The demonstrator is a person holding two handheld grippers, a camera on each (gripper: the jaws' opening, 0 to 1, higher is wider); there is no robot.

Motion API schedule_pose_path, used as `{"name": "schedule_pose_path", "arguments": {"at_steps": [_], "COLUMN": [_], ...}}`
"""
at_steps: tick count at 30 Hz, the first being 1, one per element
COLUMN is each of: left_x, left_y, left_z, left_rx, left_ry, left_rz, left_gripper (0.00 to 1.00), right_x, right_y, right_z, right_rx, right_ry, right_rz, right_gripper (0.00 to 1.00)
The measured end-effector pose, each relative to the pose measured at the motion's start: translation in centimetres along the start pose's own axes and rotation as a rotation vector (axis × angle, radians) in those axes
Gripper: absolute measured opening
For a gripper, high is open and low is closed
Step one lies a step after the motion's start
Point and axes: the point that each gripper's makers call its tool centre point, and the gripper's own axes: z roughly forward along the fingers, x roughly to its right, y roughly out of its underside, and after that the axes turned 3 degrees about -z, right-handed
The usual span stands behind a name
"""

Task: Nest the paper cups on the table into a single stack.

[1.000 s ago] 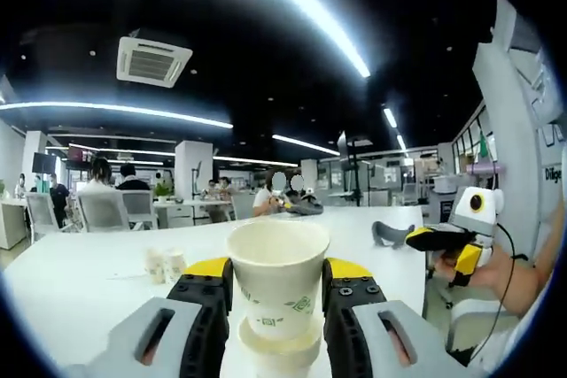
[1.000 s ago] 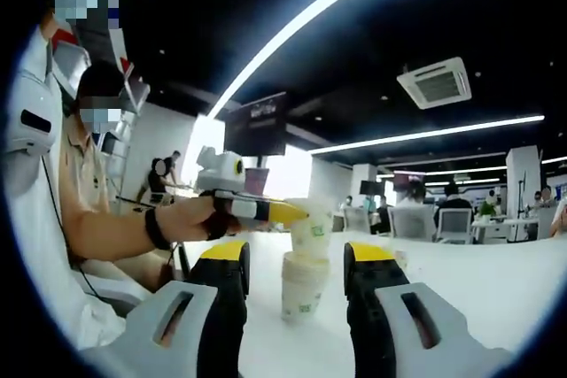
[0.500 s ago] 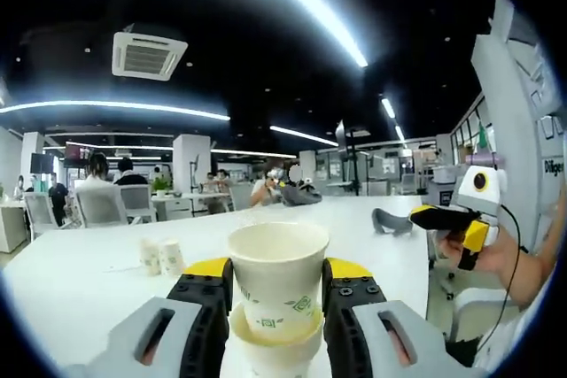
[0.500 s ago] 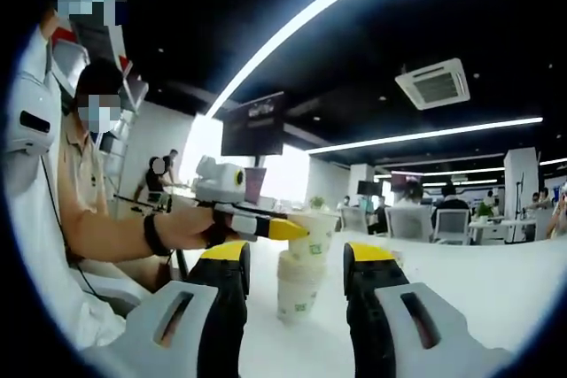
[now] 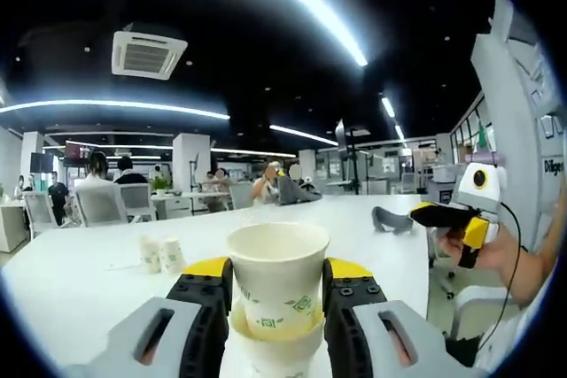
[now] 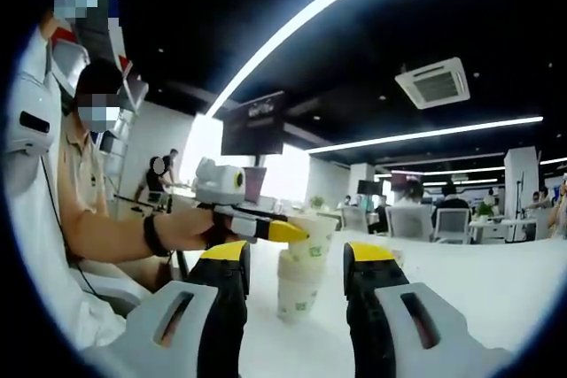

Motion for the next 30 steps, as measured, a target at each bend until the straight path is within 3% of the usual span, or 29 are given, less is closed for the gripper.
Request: {"name": "schedule_pose_path", "arguments": {"at_steps": [3, 6, 7, 15, 20, 25, 30], "left_x": [0.0, -0.1, -0.2, -0.5, 0.0, 1.3, 1.6], "left_y": [0.4, 1.4, 1.5, 1.6, 0.8, -0.4, -3.4], "left_z": [0.0, 0.1, 0.1, -1.8, -4.0, -4.7, -5.2], "left_rx": [-0.013, -0.057, -0.06, -0.047, -0.006, 0.024, 0.068], "left_ry": [0.004, 0.008, 0.003, -0.036, -0.064, -0.059, -0.059], "left_rz": [0.004, -0.005, -0.007, -0.024, -0.05, -0.025, 0.022], "left_gripper": [0.45, 0.65, 0.68, 0.65, 0.58, 0.57, 0.55], "right_x": [0.1, 0.2, 0.2, 0.4, -0.1, -0.2, -0.1], "right_y": [0.1, 0.1, 0.2, 0.9, 1.4, 2.5, 2.5], "right_z": [0.0, -0.1, -0.1, -0.1, 0.1, 0.5, 0.5], "right_rx": [0.0, -0.001, -0.001, -0.004, -0.008, -0.022, -0.016], "right_ry": [0.002, 0.004, 0.004, 0.007, -0.002, -0.004, 0.002], "right_rz": [0.001, 0.003, 0.004, 0.017, 0.025, 0.052, 0.072], "right_gripper": [0.44, 0.44, 0.44, 0.44, 0.44, 0.44, 0.44]}}
